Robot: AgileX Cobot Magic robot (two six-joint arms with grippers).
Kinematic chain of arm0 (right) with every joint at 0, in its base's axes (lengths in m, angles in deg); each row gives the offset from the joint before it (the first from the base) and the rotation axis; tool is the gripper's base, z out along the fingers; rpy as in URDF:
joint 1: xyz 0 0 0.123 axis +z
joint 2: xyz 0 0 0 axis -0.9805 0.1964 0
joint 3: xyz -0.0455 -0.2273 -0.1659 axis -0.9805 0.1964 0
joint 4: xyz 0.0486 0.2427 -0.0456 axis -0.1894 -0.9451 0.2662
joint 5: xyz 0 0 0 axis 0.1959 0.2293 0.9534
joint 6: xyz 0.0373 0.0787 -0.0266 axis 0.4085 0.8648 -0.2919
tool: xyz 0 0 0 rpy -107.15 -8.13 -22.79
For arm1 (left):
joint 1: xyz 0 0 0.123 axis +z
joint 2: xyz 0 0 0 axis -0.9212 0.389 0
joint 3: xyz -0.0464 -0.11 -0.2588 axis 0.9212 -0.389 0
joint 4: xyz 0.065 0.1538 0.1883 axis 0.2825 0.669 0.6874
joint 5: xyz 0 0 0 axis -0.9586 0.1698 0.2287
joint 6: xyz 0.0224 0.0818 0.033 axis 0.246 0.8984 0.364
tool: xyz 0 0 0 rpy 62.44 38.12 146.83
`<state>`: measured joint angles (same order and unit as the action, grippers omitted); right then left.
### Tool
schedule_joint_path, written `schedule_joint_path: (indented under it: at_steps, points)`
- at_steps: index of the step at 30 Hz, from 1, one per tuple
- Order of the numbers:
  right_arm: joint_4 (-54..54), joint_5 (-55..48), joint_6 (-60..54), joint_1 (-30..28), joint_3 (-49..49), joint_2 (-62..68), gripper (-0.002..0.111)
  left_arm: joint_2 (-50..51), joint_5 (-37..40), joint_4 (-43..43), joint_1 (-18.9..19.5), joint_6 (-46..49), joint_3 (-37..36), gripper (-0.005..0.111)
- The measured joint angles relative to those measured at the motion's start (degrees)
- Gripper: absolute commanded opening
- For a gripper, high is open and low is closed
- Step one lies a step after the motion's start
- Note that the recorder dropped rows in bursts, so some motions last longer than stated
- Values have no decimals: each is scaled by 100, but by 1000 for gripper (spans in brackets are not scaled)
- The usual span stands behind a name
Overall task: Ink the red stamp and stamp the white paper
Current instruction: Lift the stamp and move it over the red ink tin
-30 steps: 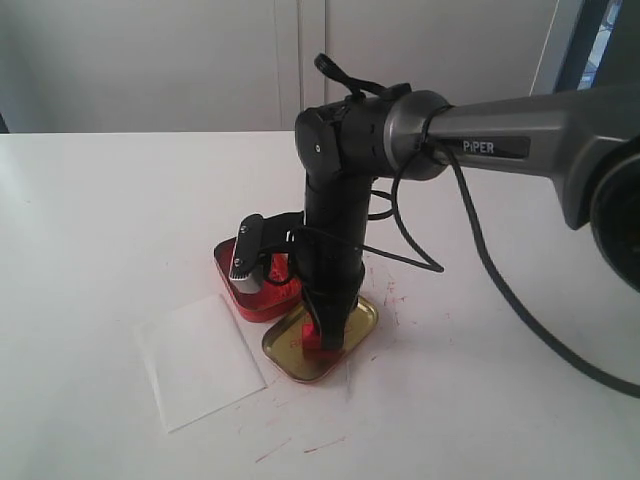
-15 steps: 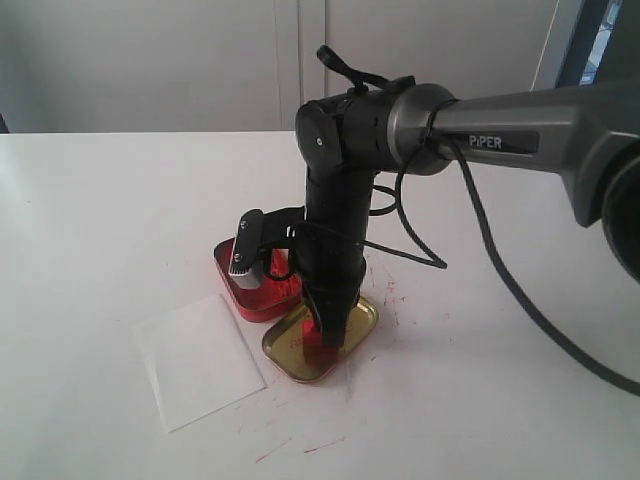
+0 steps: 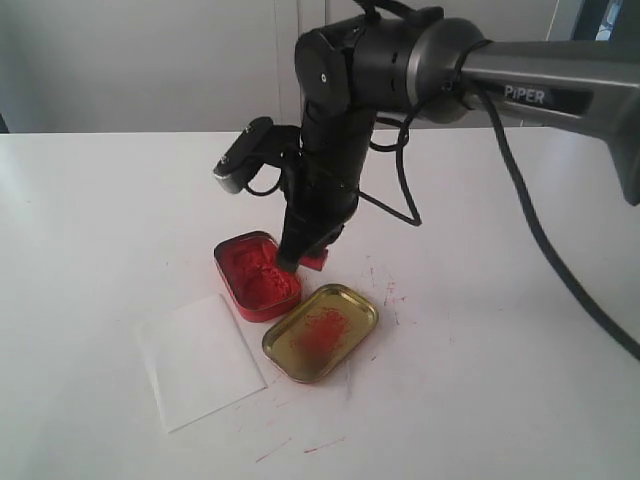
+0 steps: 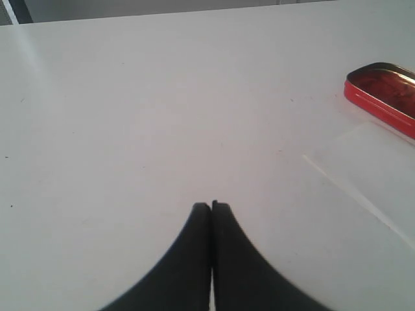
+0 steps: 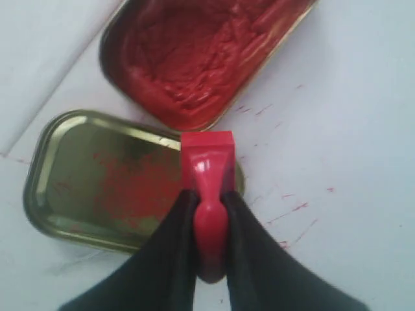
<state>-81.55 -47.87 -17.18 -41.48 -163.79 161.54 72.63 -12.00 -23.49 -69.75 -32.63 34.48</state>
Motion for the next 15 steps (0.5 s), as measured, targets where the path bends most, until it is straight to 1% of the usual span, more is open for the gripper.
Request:
schedule_joint_path:
  at_steps: [5,15]
  points:
    - [76,-137,270,0,-535,199,0,0,0,0,0,0,0,0]
    - [174,-489,647,0,-1607,1008,0,0,0,0,0,0,0,0]
